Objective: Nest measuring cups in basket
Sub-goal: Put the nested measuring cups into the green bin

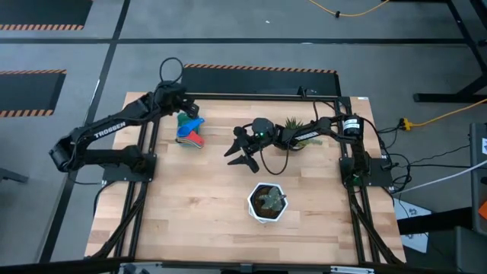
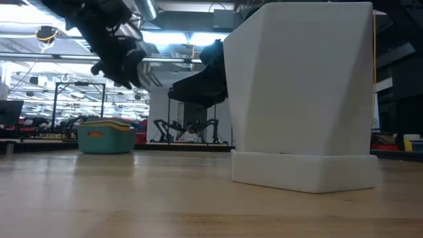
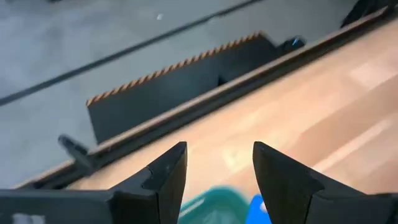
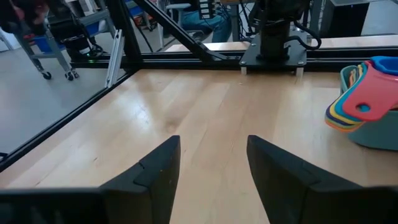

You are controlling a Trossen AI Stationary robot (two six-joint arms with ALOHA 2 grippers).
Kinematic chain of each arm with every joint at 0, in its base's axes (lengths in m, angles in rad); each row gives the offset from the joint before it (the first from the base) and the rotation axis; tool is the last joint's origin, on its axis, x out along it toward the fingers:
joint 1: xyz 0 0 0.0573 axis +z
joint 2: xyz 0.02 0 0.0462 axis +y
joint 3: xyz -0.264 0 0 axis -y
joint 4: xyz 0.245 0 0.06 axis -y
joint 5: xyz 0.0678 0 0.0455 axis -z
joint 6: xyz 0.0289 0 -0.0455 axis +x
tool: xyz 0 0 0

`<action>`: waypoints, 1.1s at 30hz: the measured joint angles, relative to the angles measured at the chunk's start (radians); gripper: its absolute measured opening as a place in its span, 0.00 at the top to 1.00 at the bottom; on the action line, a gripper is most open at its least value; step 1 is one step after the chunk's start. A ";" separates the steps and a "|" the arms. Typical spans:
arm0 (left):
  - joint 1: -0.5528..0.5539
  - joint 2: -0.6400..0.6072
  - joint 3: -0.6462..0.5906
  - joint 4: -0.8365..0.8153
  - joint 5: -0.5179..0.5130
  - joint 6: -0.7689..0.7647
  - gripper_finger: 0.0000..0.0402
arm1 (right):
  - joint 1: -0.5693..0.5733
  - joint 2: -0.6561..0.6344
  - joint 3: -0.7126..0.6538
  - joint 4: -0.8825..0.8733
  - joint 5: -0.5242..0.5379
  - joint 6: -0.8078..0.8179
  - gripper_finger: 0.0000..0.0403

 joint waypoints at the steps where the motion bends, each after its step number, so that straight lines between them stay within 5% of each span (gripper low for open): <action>1: 0.007 0.006 0.000 -0.017 -0.002 0.002 0.56 | 0.000 0.000 0.000 0.000 0.000 0.000 0.53; 14: 0.022 0.200 0.000 -0.069 -0.012 0.055 0.56 | 0.000 0.000 0.000 0.000 0.000 -0.002 0.53; 33: -0.003 0.314 0.000 -0.075 0.171 0.091 0.56 | 0.000 0.000 0.000 0.000 0.001 -0.003 0.53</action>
